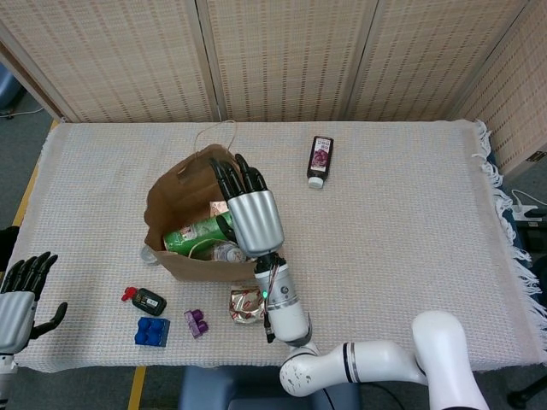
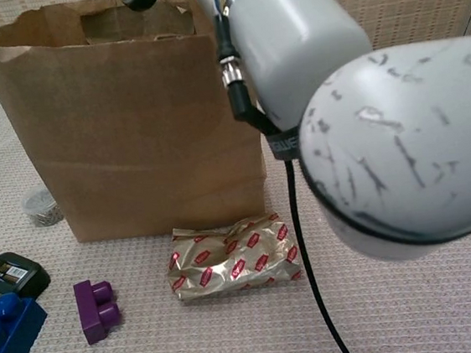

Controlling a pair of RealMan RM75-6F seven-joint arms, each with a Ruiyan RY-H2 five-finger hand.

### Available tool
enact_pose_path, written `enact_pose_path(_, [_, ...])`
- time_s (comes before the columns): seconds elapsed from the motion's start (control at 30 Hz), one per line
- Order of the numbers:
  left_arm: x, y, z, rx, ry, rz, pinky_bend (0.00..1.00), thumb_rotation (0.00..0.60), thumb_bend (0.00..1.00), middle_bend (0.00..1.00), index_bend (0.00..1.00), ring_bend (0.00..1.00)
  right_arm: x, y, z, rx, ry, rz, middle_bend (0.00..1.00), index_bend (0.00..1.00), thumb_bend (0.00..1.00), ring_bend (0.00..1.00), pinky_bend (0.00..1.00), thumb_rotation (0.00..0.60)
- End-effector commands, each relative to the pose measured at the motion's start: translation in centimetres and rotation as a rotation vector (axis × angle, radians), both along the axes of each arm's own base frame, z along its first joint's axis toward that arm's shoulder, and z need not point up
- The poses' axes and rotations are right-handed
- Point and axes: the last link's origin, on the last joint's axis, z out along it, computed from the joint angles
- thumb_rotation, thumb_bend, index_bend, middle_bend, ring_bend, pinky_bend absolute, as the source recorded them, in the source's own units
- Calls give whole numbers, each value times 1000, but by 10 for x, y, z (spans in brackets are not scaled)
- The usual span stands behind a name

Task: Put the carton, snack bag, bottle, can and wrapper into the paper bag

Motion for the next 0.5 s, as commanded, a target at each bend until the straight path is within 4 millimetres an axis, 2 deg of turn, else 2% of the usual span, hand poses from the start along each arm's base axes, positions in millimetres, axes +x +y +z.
enact_pose_path(0.03, [0, 0, 0, 0, 0, 1, 0, 600, 365, 0, 1, 0, -21, 2, 20, 1, 11, -17, 129, 0, 169, 26, 197, 600])
enact_pose_path(0.3, [0, 0, 0, 2, 7, 2, 0, 600, 366, 0, 1, 0, -88, 24, 71, 35, 87, -64, 129, 0, 169, 26, 188, 600])
enact_pose_path(0.5, [1, 0, -1, 6, 16, 5, 0, 600, 366, 0, 2, 0, -149, 37, 113, 89, 145, -179, 130, 0, 169, 35, 188, 600])
